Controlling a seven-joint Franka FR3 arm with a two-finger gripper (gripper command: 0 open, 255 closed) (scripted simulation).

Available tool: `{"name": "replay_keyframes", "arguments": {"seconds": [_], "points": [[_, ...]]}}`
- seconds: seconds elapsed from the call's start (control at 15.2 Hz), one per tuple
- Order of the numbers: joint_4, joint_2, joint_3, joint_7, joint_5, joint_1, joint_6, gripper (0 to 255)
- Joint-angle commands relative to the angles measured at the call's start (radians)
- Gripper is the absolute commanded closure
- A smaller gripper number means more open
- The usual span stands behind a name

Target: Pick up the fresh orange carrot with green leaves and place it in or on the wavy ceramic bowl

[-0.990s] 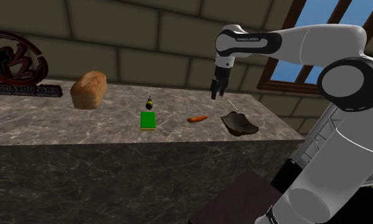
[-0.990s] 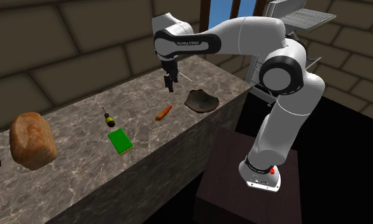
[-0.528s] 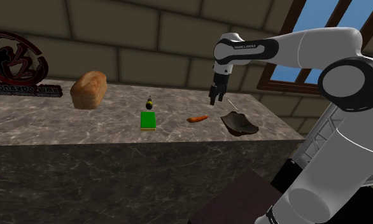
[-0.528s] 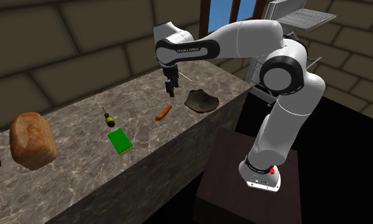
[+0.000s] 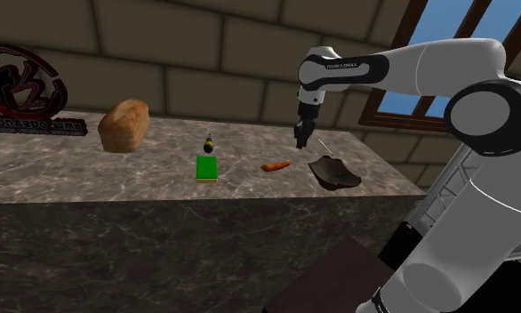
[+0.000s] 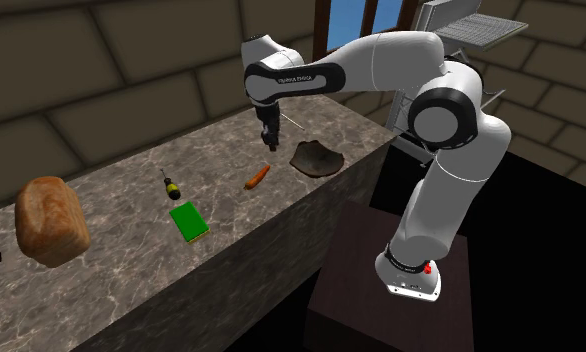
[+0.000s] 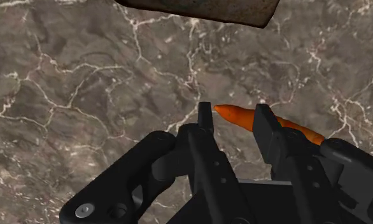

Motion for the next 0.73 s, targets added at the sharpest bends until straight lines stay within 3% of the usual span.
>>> {"name": "replay_keyframes", "arguments": {"seconds": [0.0,0.46,0.53,0.66], "points": [[0.0,0.0,0.0,0.0,0.0,0.0,0.0,255],[0.0,0.0,0.0,0.0,0.0,0.0,0.0,255],[0.0,0.0,0.0,0.0,0.0,0.0,0.0,0],[-0.021,0.022,0.015,-0.256,0.004,0.012,0.07,0]]}}
